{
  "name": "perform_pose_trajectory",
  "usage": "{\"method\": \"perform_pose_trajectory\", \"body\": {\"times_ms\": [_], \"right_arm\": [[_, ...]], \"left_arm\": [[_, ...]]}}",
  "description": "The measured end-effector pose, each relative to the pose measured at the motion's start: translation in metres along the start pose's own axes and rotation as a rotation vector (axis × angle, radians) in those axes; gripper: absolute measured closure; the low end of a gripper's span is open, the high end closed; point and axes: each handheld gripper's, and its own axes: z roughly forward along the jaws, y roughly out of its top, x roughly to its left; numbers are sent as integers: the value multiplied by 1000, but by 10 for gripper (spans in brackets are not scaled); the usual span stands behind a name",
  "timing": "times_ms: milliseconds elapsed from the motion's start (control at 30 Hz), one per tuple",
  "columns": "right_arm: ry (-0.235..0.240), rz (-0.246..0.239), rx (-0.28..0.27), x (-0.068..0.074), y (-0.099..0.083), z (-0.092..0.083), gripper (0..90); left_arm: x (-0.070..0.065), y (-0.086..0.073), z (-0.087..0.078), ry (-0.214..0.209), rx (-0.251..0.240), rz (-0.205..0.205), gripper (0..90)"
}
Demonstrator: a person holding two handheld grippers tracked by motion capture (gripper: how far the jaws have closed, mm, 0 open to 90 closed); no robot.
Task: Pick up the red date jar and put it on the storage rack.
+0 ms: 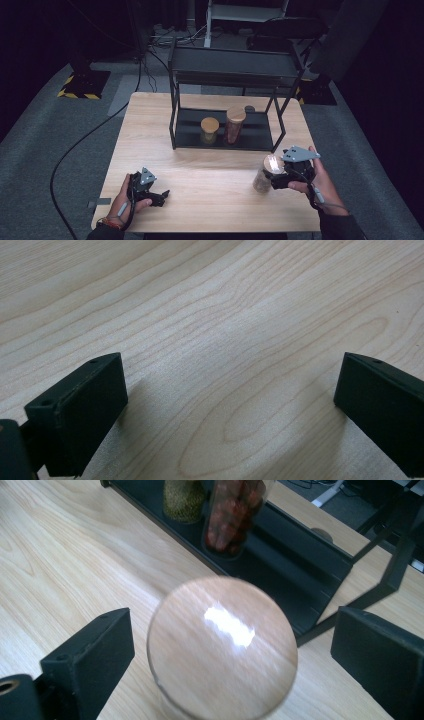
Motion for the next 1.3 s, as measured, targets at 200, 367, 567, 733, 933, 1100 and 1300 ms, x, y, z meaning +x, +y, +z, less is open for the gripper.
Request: {"method": "perform_pose_trajectory", "body": {"times_ms": [200, 367, 567, 733, 933, 1100, 1300], "right_arm": [[-7, 15, -5, 0, -16, -5, 35], [0, 19, -14, -2, -32, -9, 35], [0, 30, -5, -4, -46, -10, 33], [-2, 30, 12, -4, -58, -7, 33], [-19, 20, 54, -2, -70, 2, 33], [-46, 28, 72, 0, -81, 10, 33], [-71, 24, 101, 2, -95, 23, 33]], "left_arm": [[0, 0, 0, 0, 0, 1, 3], [0, 0, 0, -1, 0, 0, 3], [0, 0, 0, -2, 1, 0, 3], [0, 0, 0, -1, 0, 1, 3], [0, 0, 0, -2, 1, 0, 3], [0, 0, 0, -1, 0, 0, 3], [0, 0, 0, -1, 0, 0, 3]]}}
